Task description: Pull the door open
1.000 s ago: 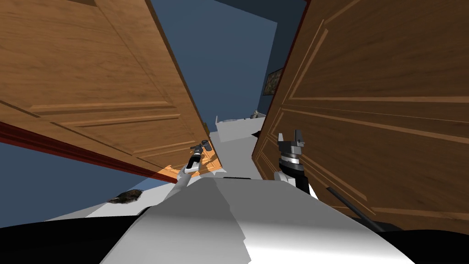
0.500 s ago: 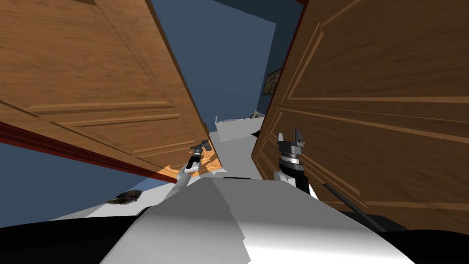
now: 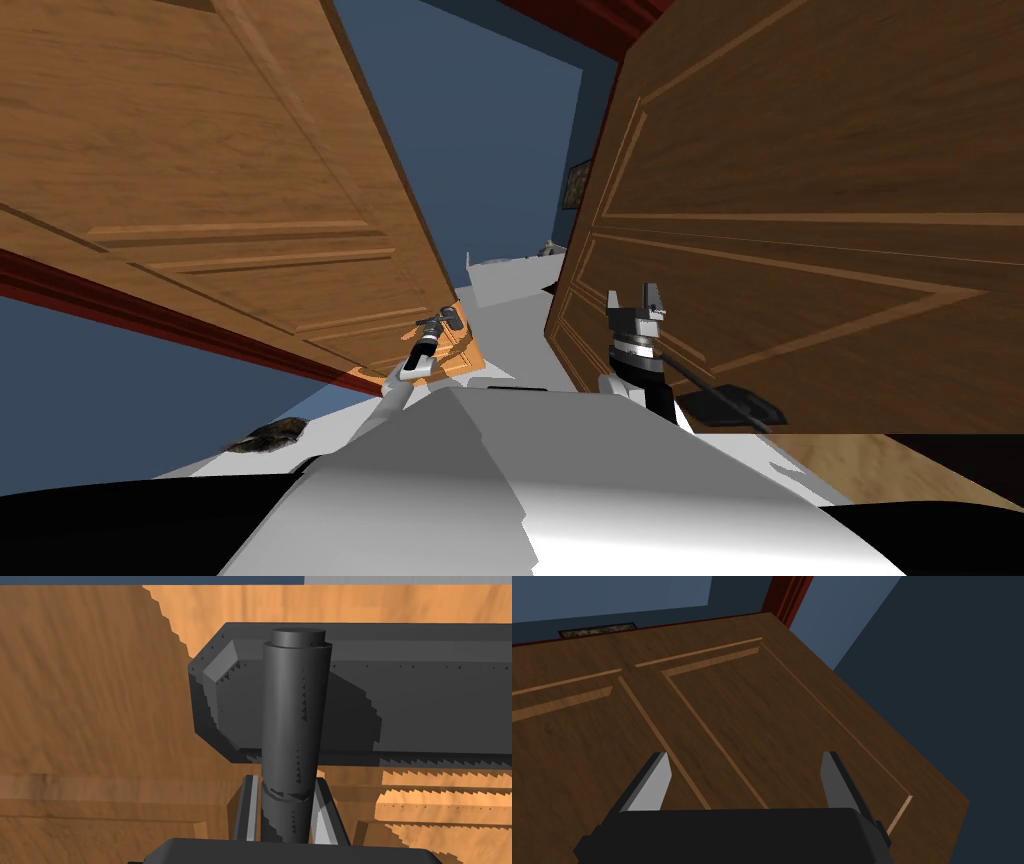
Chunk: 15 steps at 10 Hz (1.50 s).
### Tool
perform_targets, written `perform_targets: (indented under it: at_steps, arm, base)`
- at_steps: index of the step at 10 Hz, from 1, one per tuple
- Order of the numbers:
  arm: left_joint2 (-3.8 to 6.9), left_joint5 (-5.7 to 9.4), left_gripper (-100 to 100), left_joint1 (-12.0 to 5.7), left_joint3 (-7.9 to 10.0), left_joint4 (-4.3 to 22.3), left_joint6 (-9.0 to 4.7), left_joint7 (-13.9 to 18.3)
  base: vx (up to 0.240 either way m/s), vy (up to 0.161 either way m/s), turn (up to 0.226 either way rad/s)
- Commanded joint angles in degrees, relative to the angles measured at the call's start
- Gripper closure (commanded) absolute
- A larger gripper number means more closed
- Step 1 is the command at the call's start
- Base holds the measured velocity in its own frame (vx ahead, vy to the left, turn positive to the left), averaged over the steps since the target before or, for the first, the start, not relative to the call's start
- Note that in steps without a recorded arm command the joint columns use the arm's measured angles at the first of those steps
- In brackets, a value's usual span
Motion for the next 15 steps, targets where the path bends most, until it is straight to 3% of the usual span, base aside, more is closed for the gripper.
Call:
perform_targets:
  at_steps: [1,3,5,8,12,14,15]
  arm:
    - [0.85,0.05,100,0.68,-1.23,-0.5,-0.51,1.2]
    - [1.91,0.14,100,1.49,-2.52,-1.1,-0.99,2.4]
    - [1.89,0.12,100,1.48,-2.65,-1.0,-0.96,2.4]
    - [3.49,0.11,100,3.23,-4.51,-2.1,-2.21,4.2]
    - [6.45,0.18,100,6.03,-7.36,-4.1,-4.5,7.1]
    - [6.49,0.17,100,6.12,-7.53,-4.1,-4.49,7.2]
    - [7.63,0.2,100,7.64,-8.53,-4.6,-5.91,8.2]
  base:
    - [-0.213,0.074,-0.135]
    - [-0.238,0.069,-0.14]
    - [-0.148,0.03,-0.07]
    - [-0.193,0.038,-0.102]
    - [-0.232,0.068,-0.141]
    - [-0.18,0.058,-0.069]
    - [-0.189,0.027,-0.153]
